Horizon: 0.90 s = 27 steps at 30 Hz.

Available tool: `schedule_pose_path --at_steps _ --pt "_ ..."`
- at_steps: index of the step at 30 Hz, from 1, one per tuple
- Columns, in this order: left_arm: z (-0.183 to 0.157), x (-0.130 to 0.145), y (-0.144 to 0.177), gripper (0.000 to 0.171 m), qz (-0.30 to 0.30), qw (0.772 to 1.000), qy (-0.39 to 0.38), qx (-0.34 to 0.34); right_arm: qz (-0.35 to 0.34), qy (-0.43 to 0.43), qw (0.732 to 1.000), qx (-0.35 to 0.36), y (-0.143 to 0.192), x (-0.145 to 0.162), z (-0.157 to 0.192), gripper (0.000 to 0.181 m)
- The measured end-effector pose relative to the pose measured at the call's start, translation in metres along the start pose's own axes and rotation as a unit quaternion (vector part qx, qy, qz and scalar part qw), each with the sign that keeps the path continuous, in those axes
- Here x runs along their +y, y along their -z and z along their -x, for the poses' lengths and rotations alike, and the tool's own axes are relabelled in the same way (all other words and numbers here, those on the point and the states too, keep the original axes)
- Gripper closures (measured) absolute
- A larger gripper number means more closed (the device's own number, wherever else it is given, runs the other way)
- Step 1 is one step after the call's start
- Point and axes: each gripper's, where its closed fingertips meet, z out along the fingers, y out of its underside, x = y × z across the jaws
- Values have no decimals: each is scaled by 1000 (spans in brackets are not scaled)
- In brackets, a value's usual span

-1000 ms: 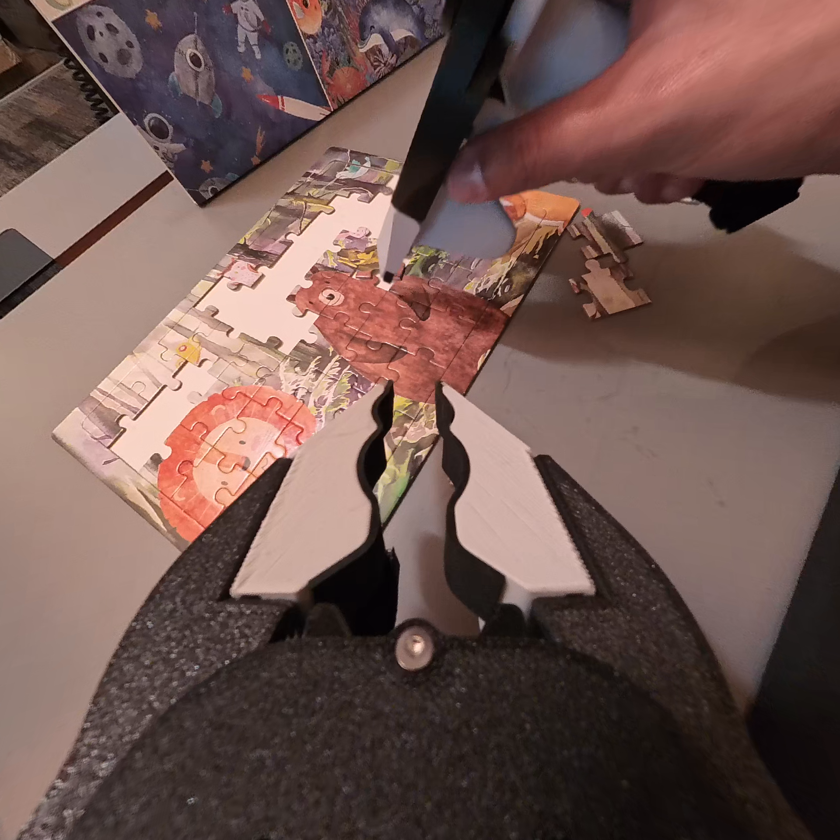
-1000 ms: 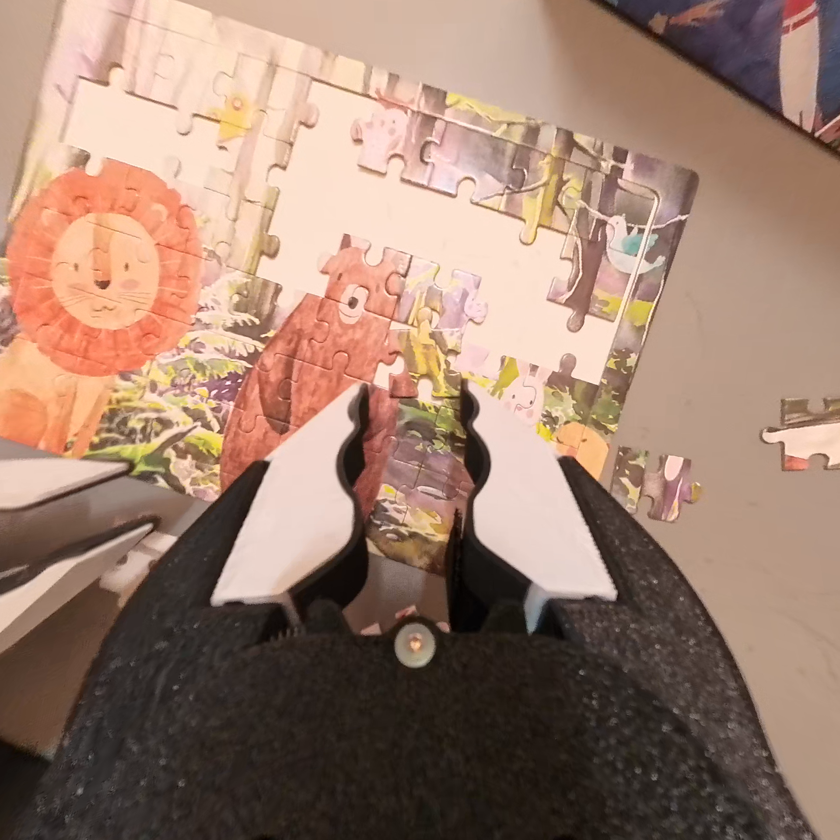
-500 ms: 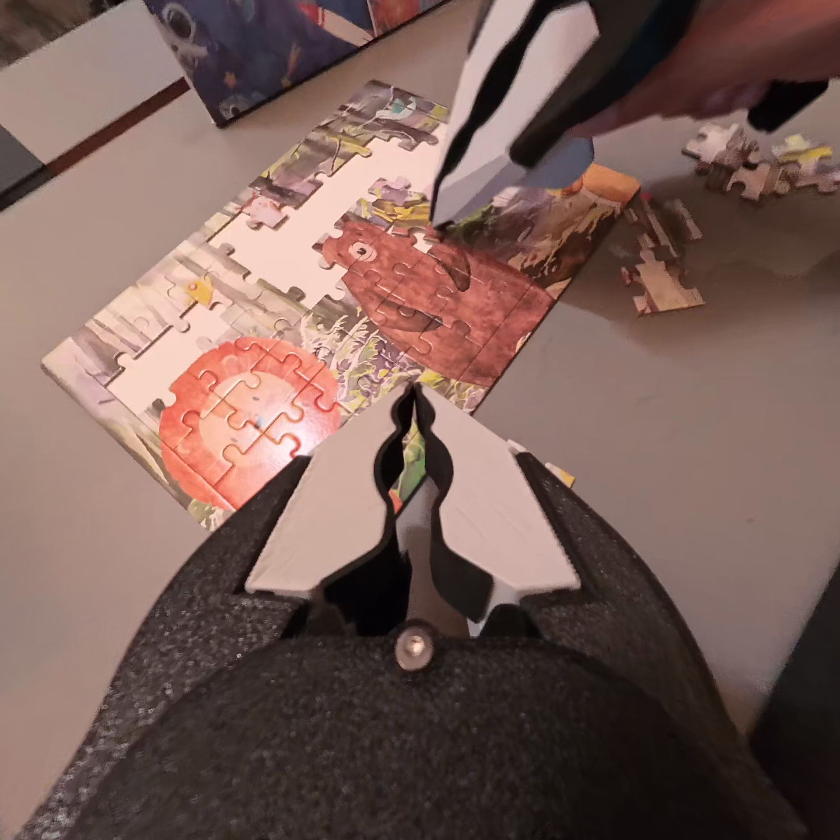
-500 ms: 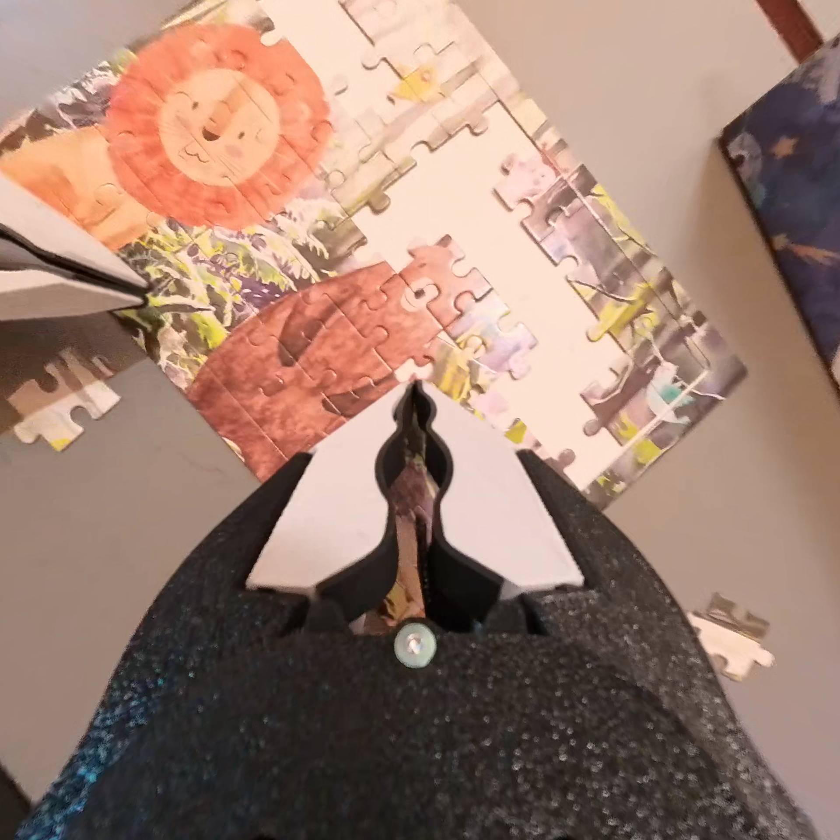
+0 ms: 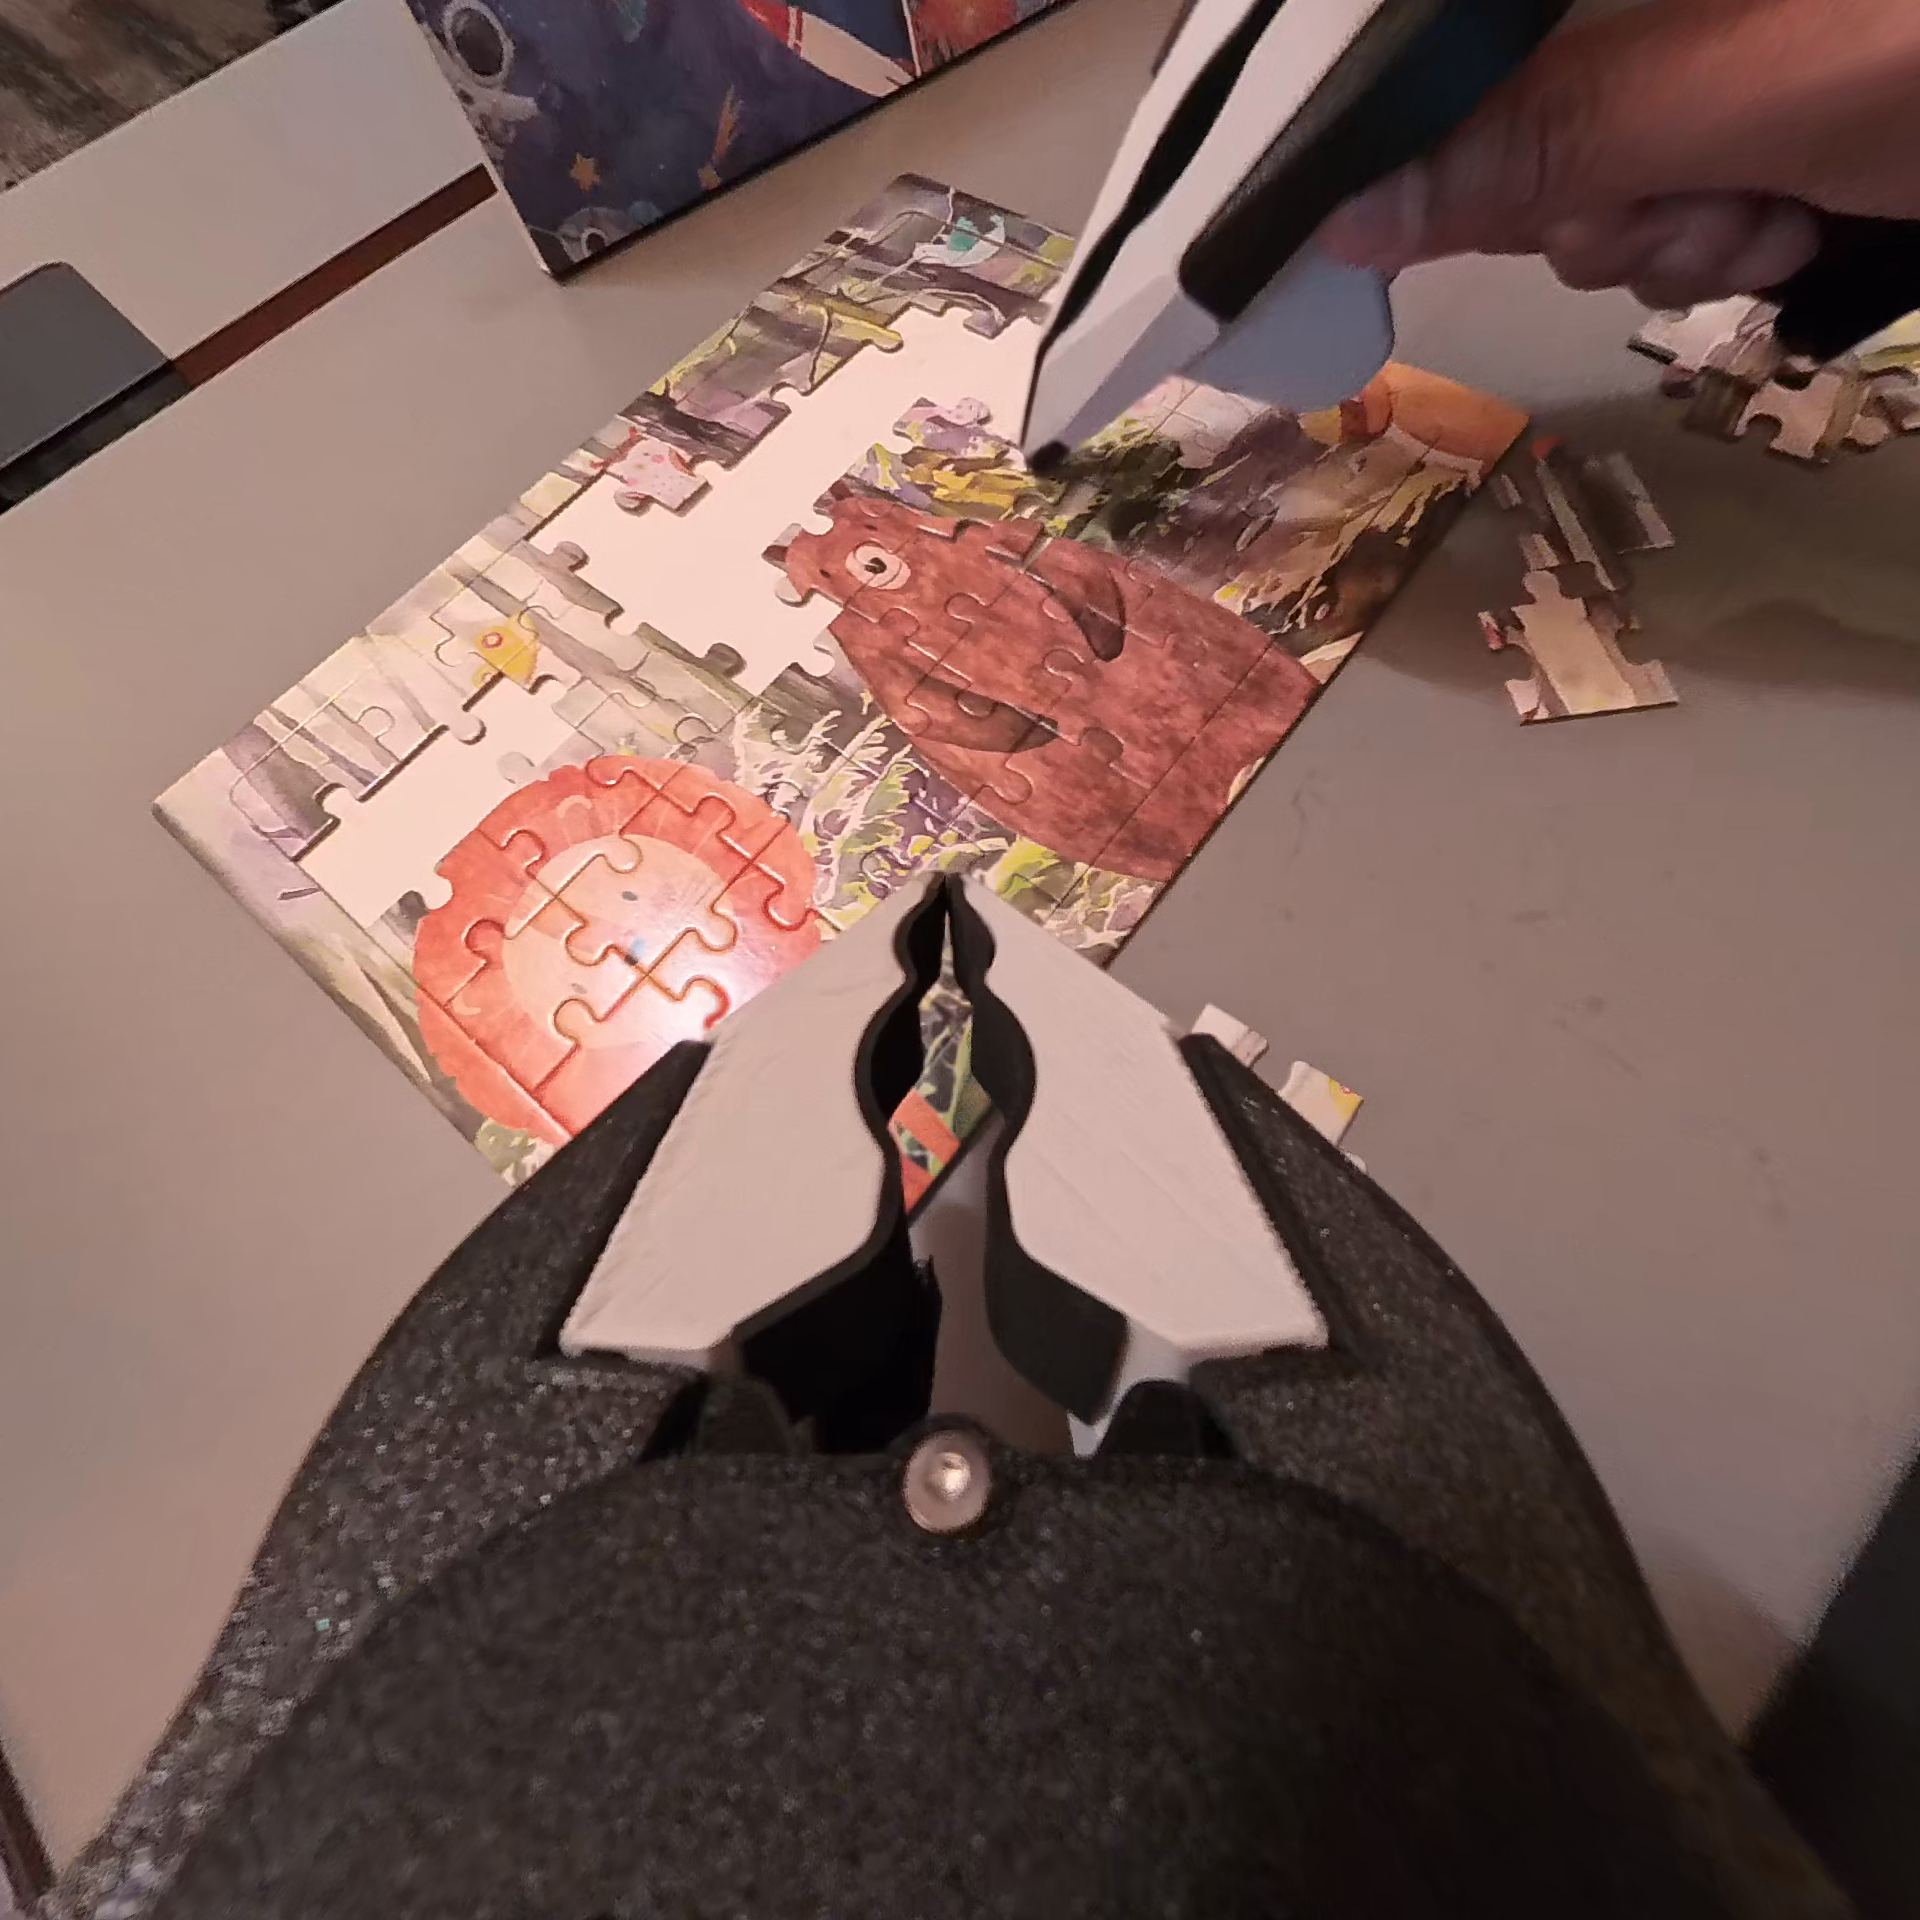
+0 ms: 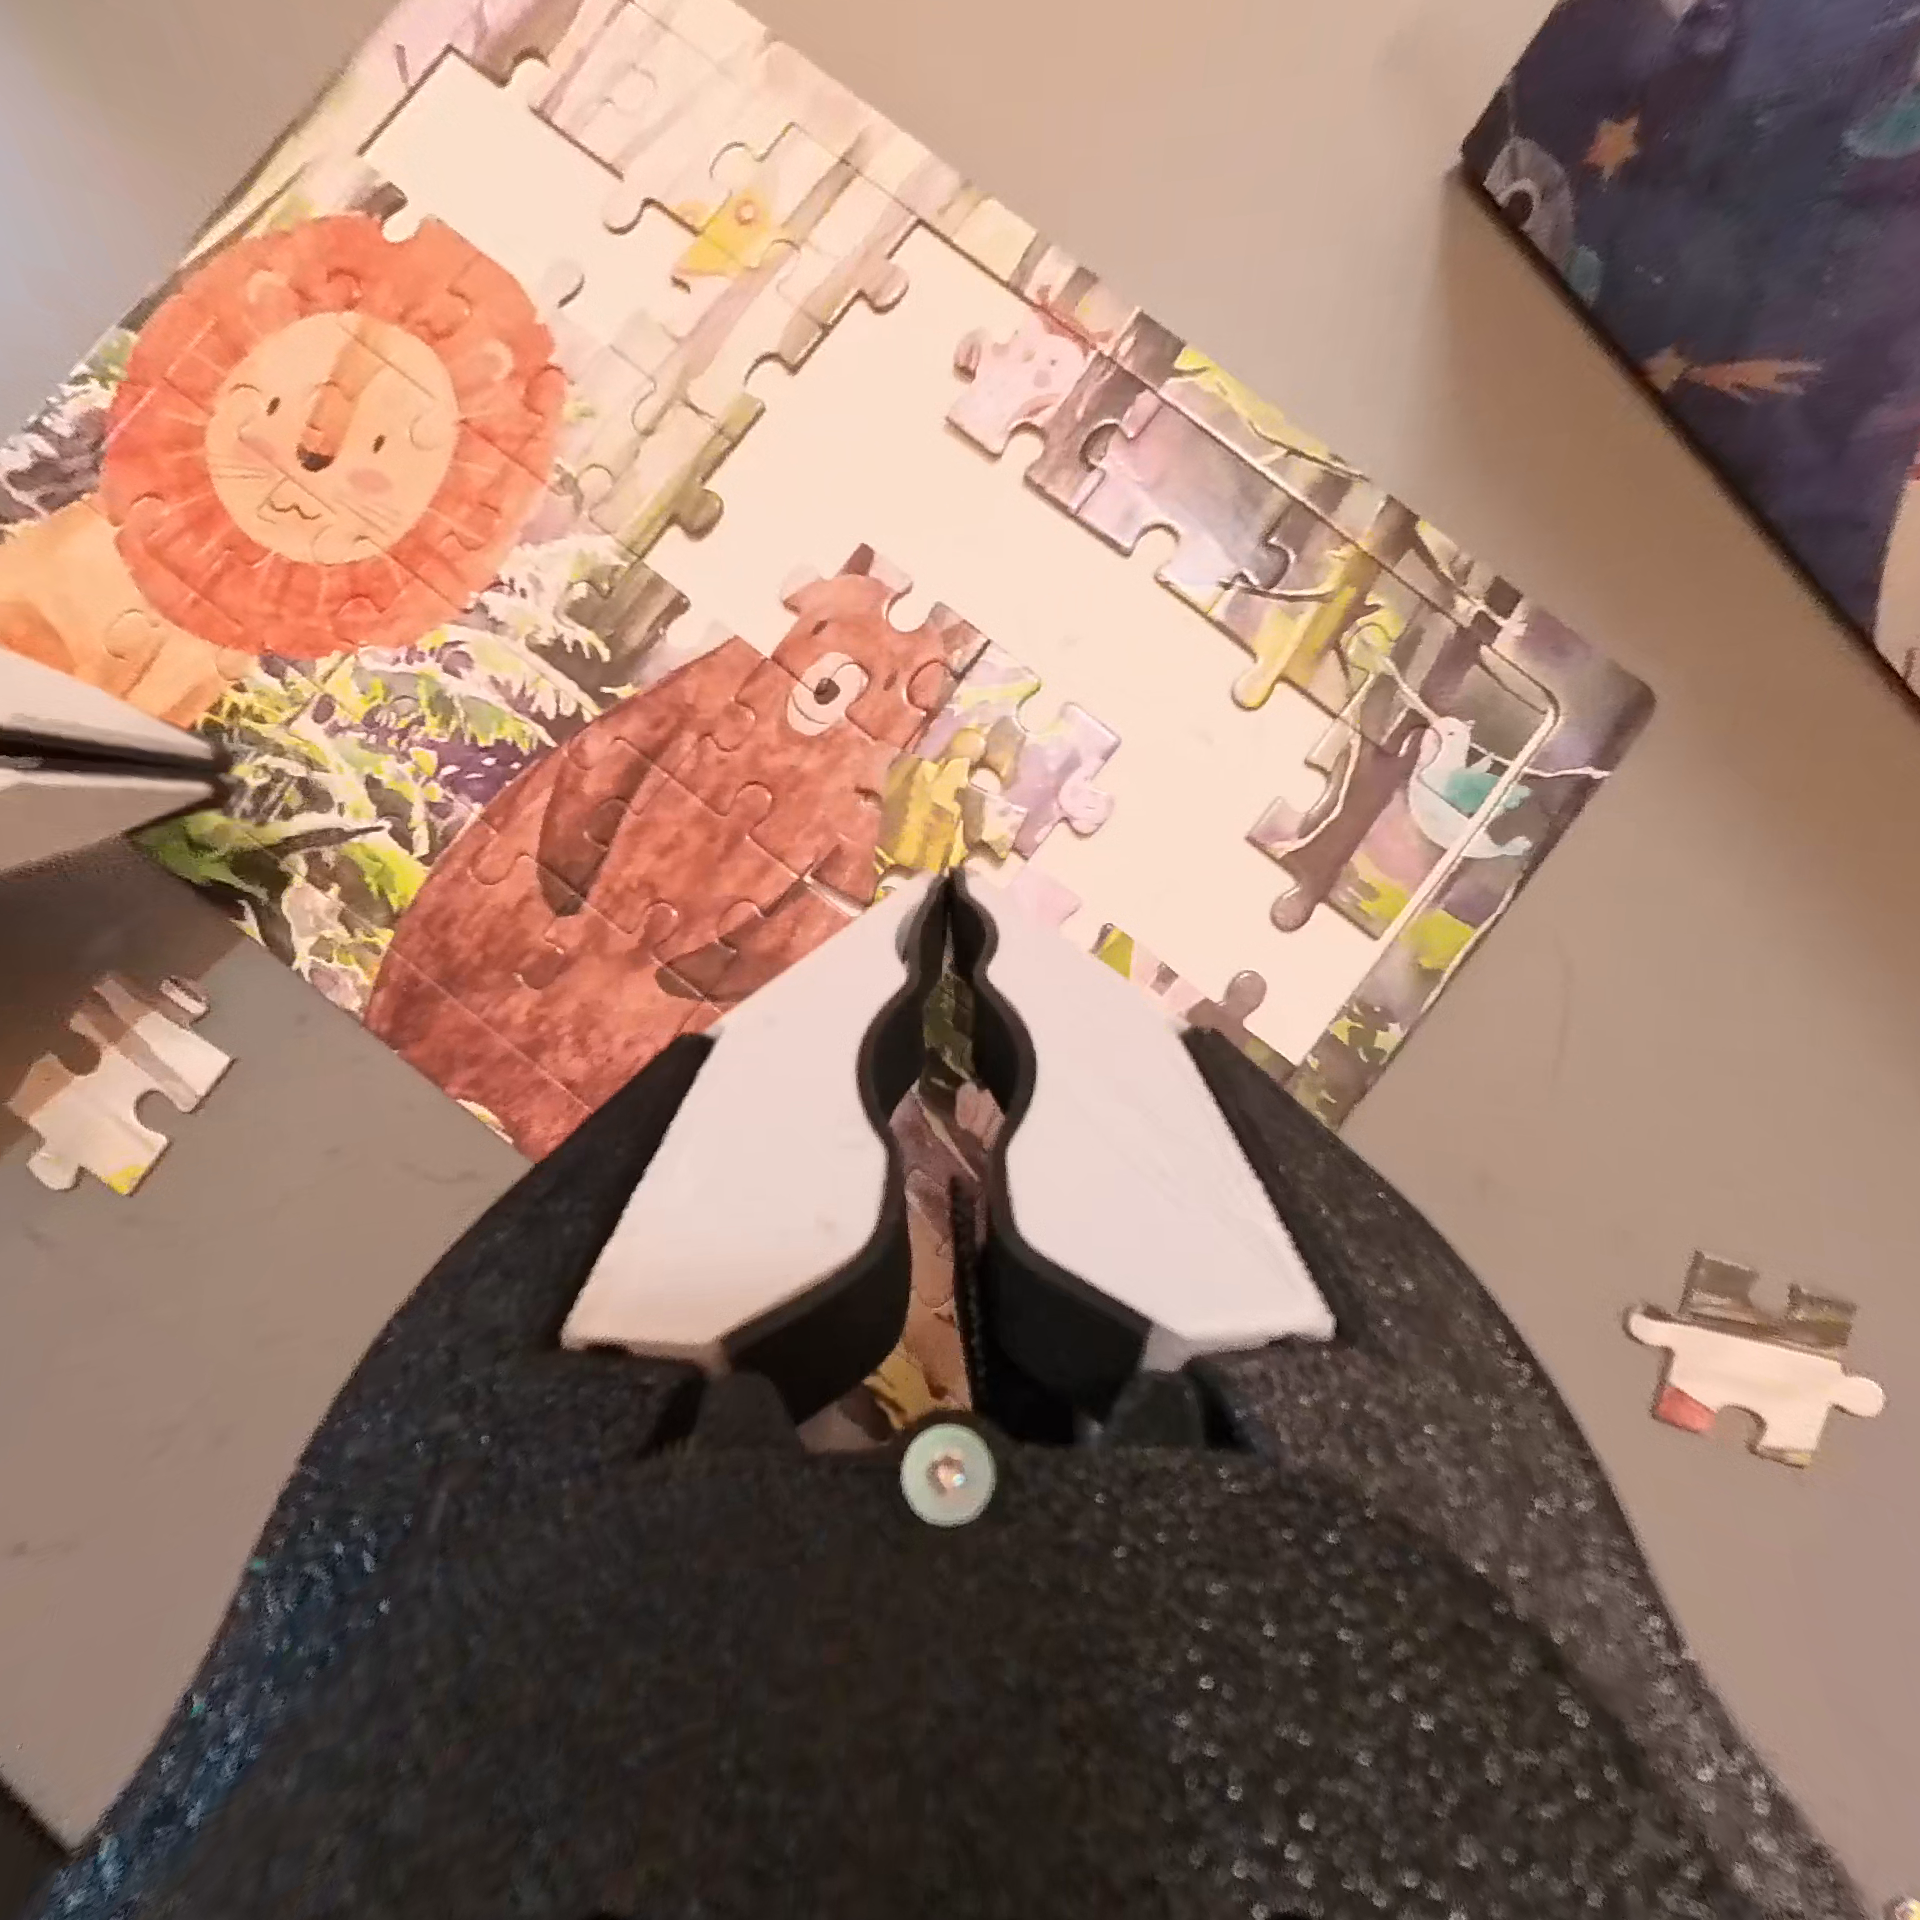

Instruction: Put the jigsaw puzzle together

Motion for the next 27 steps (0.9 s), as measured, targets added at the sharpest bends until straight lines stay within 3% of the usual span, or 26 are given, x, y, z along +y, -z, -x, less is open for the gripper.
schedule_pose_path --at_steps 8,12,27 --pt "3 2 -1 171 6 1000 -10 -12 25 -18 999 22 2 8 4 181" --pt "3 2 -1 171 6 1000 -10 -11 6 -57 998 18 6 -2 6 181" --pt "2 3 -1 171 6 1000 -21 -15 33 -6 999 25 -3 -1 4 181"
